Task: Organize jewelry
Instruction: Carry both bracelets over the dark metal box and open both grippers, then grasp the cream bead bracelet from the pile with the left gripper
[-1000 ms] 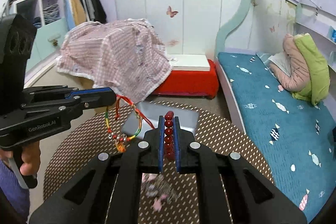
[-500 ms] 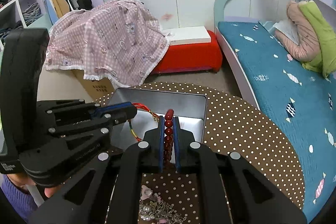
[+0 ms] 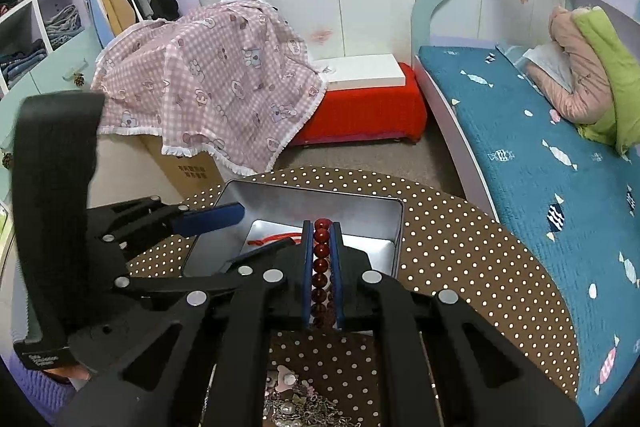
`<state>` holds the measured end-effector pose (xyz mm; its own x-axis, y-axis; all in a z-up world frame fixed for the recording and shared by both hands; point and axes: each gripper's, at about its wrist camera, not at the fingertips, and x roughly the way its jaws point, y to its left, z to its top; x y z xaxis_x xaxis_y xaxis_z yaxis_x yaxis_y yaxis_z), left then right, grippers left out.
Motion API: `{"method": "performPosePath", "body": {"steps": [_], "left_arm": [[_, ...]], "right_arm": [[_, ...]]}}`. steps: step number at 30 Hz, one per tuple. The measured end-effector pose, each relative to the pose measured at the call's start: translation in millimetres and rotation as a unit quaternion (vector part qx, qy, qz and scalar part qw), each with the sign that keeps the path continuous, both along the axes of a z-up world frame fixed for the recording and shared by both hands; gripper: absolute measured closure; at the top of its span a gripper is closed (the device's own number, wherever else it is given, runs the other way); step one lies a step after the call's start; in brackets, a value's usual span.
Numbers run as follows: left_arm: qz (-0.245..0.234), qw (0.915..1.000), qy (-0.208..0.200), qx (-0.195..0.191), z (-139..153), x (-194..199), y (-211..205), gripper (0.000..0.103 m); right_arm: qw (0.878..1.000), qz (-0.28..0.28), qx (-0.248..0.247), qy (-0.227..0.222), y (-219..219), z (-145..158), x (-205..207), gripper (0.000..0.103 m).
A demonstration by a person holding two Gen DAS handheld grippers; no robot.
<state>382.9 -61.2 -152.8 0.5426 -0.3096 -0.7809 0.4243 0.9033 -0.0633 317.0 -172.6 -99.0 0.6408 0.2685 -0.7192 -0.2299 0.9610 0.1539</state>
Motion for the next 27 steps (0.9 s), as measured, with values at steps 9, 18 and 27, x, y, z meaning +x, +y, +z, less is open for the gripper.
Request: {"method": "performPosePath", "body": {"steps": [9, 18, 27], "left_arm": [[-0.001, 0.9992, -0.032, 0.024, 12.0, -9.6, 4.5, 0.047], [0.026, 0.9980, -0.058, 0.001, 23.0, -24.1, 30.1, 0.037], [0.045, 0.9950, -0.082, 0.034, 20.1, -96.5, 80.6, 0.032]], "right_arm": [[1.000, -0.008, 0.018, 0.015, -10.1, -7.4, 2.2, 0.096], [0.998, -0.010, 0.052, 0.035, -18.6, -20.7, -5.1, 0.070], [0.999, -0.003, 0.020, -0.034, -24.7, -0.6, -65.6, 0.052]]}}
